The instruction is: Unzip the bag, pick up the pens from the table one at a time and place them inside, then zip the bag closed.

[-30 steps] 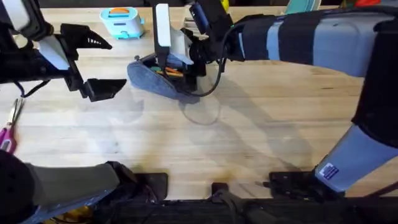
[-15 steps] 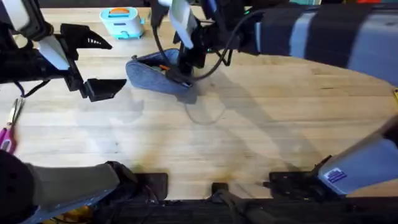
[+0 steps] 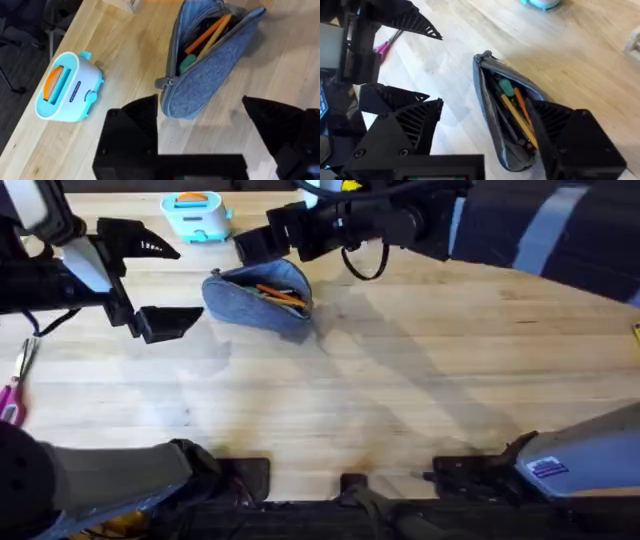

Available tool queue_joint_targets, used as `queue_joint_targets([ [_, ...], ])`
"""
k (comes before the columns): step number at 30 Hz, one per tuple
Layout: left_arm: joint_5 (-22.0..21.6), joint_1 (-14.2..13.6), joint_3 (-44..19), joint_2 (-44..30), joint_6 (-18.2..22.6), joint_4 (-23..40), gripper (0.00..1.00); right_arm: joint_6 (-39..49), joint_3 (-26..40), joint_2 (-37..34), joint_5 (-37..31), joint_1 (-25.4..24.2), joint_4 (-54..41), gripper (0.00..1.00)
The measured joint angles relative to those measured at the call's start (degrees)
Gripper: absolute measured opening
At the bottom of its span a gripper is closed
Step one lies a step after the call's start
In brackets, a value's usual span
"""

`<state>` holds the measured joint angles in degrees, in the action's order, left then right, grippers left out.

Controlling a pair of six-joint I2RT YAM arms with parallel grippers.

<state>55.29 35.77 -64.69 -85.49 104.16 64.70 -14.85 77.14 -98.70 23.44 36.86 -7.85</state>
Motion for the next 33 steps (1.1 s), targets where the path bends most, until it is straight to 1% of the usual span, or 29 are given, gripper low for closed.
queue_joint_targets([
  [7,-0.04,0.0,0.0,0.0,0.0,-0.96,0.993,-3.21,0.0,0.0,0.0,0.0,-2.22,0.997],
  [15,-0.36,0.0,0.0,0.0,0.0,-1.06,0.993,-3.88,0.0,-0.2,-0.57,0.0,-1.89,0.997],
  [18,-0.7,0.0,0.0,0.0,0.0,-1.06,0.993,-4.02,1.12,-0.82,-1.08,0.0,-3.55,0.997],
  [21,-0.9,0.11,0.0,0.0,0.0,-1.32,0.993,-3.41,5.68,-3.01,-1.77,0.0,-8.97,0.997],
  [23,-0.88,0.51,0.0,-0.08,0.0,-1.45,0.993,-2.73,10.32,-5.34,-2.27,0.0,-12.81,0.997],
  [26,0.08,1.89,-0.19,-1.94,0.0,-1.52,0.993,-1.78,17.69,-9.25,-2.9,0.0,-16.97,0.997],
  [27,0.77,2.43,-0.24,-3.14,0.0,-1.77,0.991,-1.54,19.78,-10.48,-3.01,0.0,-17.38,0.997],
  [28,3.09,3.96,-0.26,-7.46,-0.03,-2.58,0.991,-1.18,24.69,-13.61,-3.13,0.21,-17.63,0.997],
  [33,7.99,5.5,-0.26,-14.07,-0.21,-4.11,0.992,-1.43,30.58,-18.55,-3.1,1.43,-16.92,0.997],
])
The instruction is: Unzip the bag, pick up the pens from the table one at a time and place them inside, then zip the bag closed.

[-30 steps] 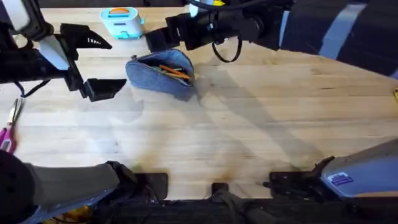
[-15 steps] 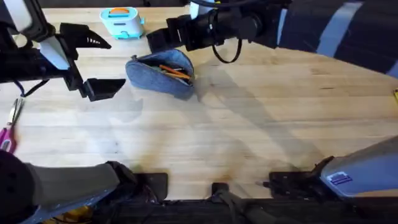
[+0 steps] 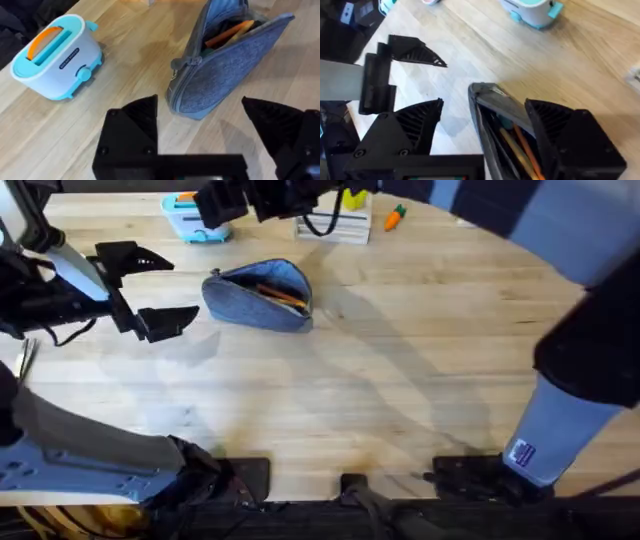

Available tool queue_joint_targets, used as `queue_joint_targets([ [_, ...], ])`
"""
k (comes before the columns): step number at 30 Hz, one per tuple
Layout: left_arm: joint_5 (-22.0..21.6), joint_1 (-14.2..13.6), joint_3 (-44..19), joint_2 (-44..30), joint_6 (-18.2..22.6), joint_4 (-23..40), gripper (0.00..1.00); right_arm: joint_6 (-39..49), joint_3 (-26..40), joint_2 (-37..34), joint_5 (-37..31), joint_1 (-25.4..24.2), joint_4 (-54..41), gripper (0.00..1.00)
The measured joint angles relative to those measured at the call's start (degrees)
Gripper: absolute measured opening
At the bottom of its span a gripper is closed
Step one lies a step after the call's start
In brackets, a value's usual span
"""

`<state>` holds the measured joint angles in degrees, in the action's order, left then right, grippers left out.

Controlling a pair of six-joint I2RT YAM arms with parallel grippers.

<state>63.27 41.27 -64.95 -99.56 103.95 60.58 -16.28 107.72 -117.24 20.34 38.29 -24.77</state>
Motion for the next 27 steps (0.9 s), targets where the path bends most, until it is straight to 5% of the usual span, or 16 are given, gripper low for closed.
queue_joint_targets([
  [8,3.55,0.14,-0.02,-3.99,-0.21,-1.04,0.993,-1.88,1.24,-8.96,2.49,3.81,7.06,0.997],
  [22,2.48,0.14,-0.04,-3.99,-0.23,-4.79,0.992,-11.19,1.27,-15.37,3.57,5.22,12.56,0.986],
  [25,2.48,0.14,-0.04,-3.99,-0.23,-4.9,0.993,-12.57,1.27,-16.01,5.28,5.21,13.64,0.862],
  [26,2.48,0.14,-0.04,-3.99,-0.22,-4.9,0.993,-13.04,1.27,-16.01,6.79,5.22,13.88,0.701],
  [27,2.48,0.14,-0.04,-3.99,-0.23,-4.9,0.993,-13.23,1.27,-16.01,7.27,5.22,13.88,0.655],
])
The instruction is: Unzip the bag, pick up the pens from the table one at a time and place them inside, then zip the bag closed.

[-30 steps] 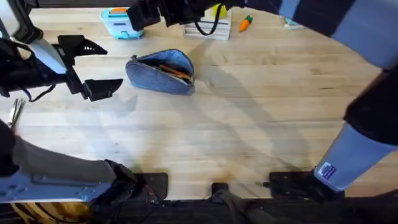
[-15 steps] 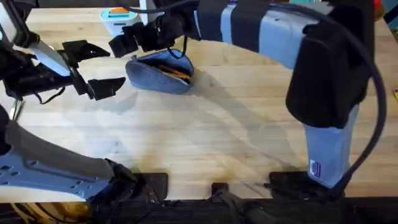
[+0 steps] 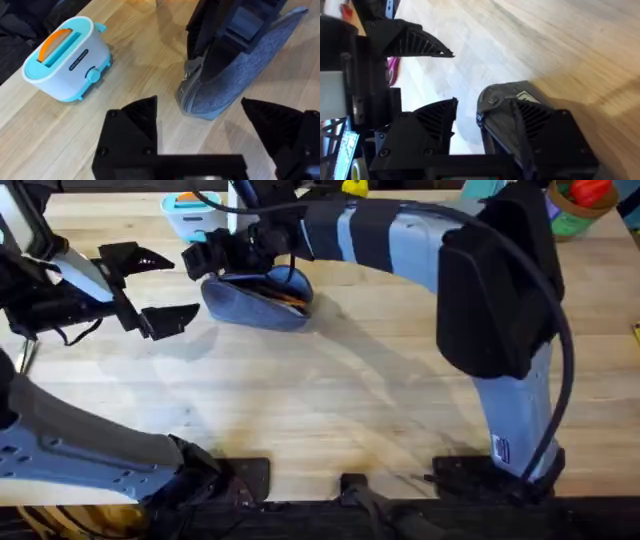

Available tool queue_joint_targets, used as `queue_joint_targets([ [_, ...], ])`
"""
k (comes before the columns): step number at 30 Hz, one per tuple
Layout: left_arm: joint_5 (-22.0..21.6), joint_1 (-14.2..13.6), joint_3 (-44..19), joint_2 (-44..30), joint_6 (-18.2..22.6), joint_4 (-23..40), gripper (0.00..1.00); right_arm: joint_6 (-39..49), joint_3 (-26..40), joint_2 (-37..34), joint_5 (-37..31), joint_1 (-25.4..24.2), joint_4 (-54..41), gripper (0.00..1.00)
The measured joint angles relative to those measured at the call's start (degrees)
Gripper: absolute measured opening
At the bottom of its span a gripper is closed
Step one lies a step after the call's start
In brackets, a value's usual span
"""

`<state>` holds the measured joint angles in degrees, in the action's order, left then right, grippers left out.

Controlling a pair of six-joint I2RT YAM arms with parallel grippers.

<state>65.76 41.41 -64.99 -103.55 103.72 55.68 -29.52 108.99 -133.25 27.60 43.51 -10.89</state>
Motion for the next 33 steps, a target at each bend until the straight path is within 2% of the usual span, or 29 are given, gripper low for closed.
queue_joint_targets([
  [8,-0.02,0.0,0.0,0.0,0.0,0.0,0.993,-0.36,0.0,0.0,2.34,-0.01,0.09,0.417],
  [10,-0.02,0.0,0.0,0.0,0.0,0.0,0.993,-0.54,0.0,0.0,3.57,-0.02,0.13,0.197],
  [14,-0.02,0.0,0.0,0.0,0.0,0.0,0.993,-0.57,0.0,0.0,3.73,-0.02,0.13,0.052],
  [21,-0.02,0.0,0.0,0.0,0.0,0.0,0.992,0.29,0.0,0.0,3.82,-0.02,0.19,0.032],
  [26,0.0,0.0,0.0,0.0,0.0,0.0,0.994,5.05,0.17,0.0,4.06,-0.02,-0.01,0.03],
  [30,0.02,0.0,0.0,0.0,0.0,-1.01,0.993,10.31,0.48,1.5,1.77,0.13,-3.84,0.03],
  [31,0.0,-0.66,0.0,0.0,0.0,-1.42,0.993,15.04,0.48,5.52,-2.43,0.59,-6.75,0.03],
  [33,0.0,-1.5,0.0,0.0,0.0,-1.49,0.993,15.74,0.48,6.01,-3.18,0.62,-6.94,0.03],
])
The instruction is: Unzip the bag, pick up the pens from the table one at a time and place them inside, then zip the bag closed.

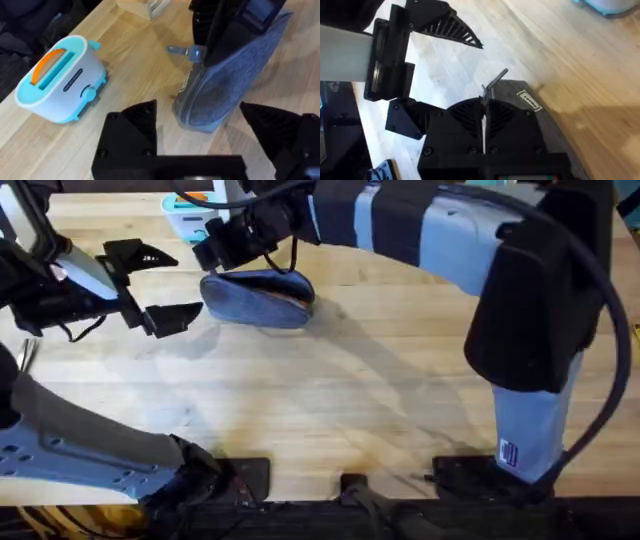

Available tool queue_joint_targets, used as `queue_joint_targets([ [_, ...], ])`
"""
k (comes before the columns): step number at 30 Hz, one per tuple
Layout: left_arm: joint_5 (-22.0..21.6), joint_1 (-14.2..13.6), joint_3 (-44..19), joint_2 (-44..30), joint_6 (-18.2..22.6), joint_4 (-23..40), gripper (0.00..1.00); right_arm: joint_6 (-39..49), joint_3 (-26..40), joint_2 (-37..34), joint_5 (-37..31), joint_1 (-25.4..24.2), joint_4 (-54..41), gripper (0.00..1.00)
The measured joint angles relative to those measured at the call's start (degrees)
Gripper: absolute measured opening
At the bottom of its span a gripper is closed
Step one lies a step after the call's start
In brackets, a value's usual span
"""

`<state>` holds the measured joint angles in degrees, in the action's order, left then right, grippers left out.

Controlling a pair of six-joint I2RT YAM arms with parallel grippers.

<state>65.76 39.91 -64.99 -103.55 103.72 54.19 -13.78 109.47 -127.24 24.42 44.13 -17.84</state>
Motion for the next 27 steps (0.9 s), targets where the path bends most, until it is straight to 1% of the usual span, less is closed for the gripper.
queue_joint_targets([
  [6,0.01,-3.34,0.0,0.0,0.0,-0.55,0.993,0.64,0.0,0.09,-0.84,0.01,-1.75,0.03],
  [9,-0.02,-4.36,0.0,0.0,0.02,-1.19,0.994,0.79,0.0,0.09,-0.85,0.01,-1.93,0.03],
  [16,-2.48,-4.84,0.0,0.0,0.0,-1.52,0.993,0.81,0.0,0.11,-0.85,0.01,-1.93,0.03],
  [18,-2.81,-4.92,0.0,0.0,0.0,-1.63,0.951,0.81,0.0,0.11,-0.85,0.01,-1.93,0.03],
  [20,-3.01,-5.19,0.0,-0.02,0.0,-1.75,0.935,0.81,0.0,0.11,-0.85,0.01,-1.92,0.03],
  [25,-3.06,-7.15,-0.04,-1.68,0.0,-2.06,0.928,0.81,0.0,0.11,-0.87,0.01,-1.85,0.03],
  [27,-3.08,-7.95,-0.04,-2.69,0.01,-2.67,0.906,0.81,0.0,0.11,-0.86,0.01,-1.85,0.03],
])
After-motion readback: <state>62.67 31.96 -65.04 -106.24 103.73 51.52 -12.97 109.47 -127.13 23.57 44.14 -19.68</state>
